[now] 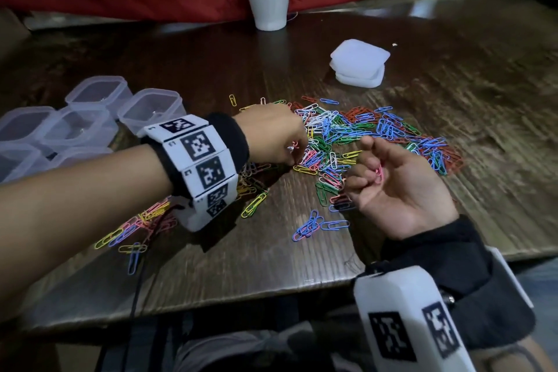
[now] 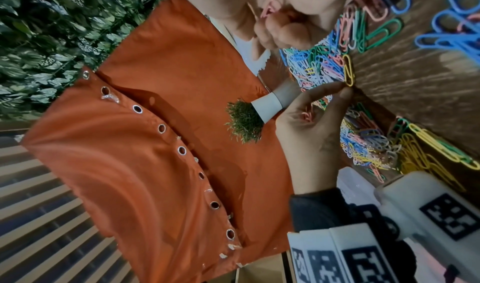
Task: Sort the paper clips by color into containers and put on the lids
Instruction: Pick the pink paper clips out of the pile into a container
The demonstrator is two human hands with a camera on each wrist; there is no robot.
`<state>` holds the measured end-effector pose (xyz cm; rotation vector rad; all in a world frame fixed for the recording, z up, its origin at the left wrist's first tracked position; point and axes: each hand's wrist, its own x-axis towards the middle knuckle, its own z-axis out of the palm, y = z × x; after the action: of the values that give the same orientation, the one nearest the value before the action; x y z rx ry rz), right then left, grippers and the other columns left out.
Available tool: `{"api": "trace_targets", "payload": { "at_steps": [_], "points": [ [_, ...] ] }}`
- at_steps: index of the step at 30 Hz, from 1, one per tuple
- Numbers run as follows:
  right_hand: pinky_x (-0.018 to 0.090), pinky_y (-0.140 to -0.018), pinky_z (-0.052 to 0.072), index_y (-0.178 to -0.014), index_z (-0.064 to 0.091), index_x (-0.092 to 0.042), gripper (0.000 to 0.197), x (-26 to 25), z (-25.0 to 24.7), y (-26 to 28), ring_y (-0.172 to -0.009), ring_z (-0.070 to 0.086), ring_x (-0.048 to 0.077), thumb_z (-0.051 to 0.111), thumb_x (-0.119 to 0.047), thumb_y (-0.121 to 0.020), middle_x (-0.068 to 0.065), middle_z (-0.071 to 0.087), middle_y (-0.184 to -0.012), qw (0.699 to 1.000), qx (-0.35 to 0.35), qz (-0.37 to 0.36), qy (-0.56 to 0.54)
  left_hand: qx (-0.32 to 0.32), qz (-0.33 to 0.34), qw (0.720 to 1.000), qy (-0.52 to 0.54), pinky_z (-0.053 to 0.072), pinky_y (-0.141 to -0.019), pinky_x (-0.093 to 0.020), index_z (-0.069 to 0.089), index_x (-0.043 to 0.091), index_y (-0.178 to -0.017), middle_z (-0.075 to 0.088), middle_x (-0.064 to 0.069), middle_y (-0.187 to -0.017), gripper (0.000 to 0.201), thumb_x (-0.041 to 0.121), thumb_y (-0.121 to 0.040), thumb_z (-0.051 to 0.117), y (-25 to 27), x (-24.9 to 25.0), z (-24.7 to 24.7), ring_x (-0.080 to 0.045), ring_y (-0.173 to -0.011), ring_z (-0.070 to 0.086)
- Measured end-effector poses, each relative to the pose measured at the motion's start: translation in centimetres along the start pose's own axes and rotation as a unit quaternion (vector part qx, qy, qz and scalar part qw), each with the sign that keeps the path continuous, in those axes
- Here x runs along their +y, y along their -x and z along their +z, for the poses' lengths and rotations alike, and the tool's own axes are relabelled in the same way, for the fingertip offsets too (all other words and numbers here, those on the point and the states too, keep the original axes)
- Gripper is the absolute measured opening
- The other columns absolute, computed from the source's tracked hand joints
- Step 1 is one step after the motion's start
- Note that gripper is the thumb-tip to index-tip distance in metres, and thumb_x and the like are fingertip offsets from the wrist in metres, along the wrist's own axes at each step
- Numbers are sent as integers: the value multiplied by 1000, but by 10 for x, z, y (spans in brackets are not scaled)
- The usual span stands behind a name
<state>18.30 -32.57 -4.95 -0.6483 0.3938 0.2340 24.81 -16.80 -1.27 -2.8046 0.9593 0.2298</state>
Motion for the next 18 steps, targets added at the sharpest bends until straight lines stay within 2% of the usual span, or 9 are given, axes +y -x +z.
{"api": "trace_targets", "payload": {
  "at_steps": [4, 7, 8, 11, 13, 15, 16, 18],
  "points": [
    [10, -37, 25, -70, 46, -15, 27, -1, -1, 0, -31, 25, 4, 36, -19, -94, -7, 31, -42, 1000, 5, -2, -17, 15, -15, 996, 88, 30, -61, -25, 67, 16, -90, 61, 1, -76, 11, 26, -88, 60, -1, -11, 2, -12, -67, 46],
    [9, -38, 25, -71, 46, -15, 25, 2, -2, -1, -30, 25, 4, 36, -19, -94, -7, 31, -41, 1000, 13, -3, -19, 27, -50, 987, 152, 29, -48, -18, 64, 15, -88, 50, 8, -62, 14, 26, -91, 56, 0, -16, 0, -4, -55, 42],
    [9, -38, 24, -72, 46, -15, 25, 2, -1, -1, -30, 25, 4, 36, -19, -94, -7, 31, -41, 1000, 13, -3, -15, 27, -61, 983, 169, 30, -47, -16, 63, 13, -87, 49, 6, -60, 17, 26, -92, 54, -1, -14, 0, -5, -53, 41],
    [9, -37, 21, -71, 46, -15, 24, 3, -1, -1, -30, 23, 4, 37, -18, -93, -7, 30, -40, 1000, 17, -5, 0, -6, -76, 982, 174, 34, -60, -30, 62, -3, -87, 50, -11, -71, 30, 23, -94, 48, -11, 0, 6, -22, -66, 43],
    [10, -36, 20, -71, 46, -15, 22, 0, -4, 0, -30, 22, 4, 39, -17, -91, -7, 28, -39, 1000, 15, -8, 3, -41, -86, 985, 146, 32, -60, -31, 58, 0, -82, 46, -12, -71, 29, 24, -94, 46, -18, 6, 12, -23, -69, 42],
    [11, -34, 18, -70, 46, -14, 12, -4, -5, 3, -29, 22, 3, 45, -15, -83, -8, 27, -38, 1000, 9, -13, 4, -70, -101, 985, 124, 29, -58, -30, 54, 5, -80, 45, -11, -70, 26, 25, -94, 47, -19, 0, 15, -23, -70, 42],
    [11, -34, 18, -70, 46, -14, 6, -6, -4, 4, -28, 22, 3, 51, -15, -72, -8, 27, -38, 1000, 0, -17, 6, -76, -107, 985, 116, 30, -59, -30, 56, 4, -81, 49, -13, -74, 25, 25, -94, 47, -17, -6, 15, -24, -72, 44],
    [11, -33, 18, -69, 46, -15, 23, -9, -7, 5, -28, 22, 3, 60, -17, -51, -8, 27, -37, 1000, -3, -22, -7, -77, -121, 984, 106, 36, -64, -32, 62, -1, -88, 58, -19, -83, 28, 24, -92, 49, -13, -20, 15, -27, -76, 51]
  ]
}}
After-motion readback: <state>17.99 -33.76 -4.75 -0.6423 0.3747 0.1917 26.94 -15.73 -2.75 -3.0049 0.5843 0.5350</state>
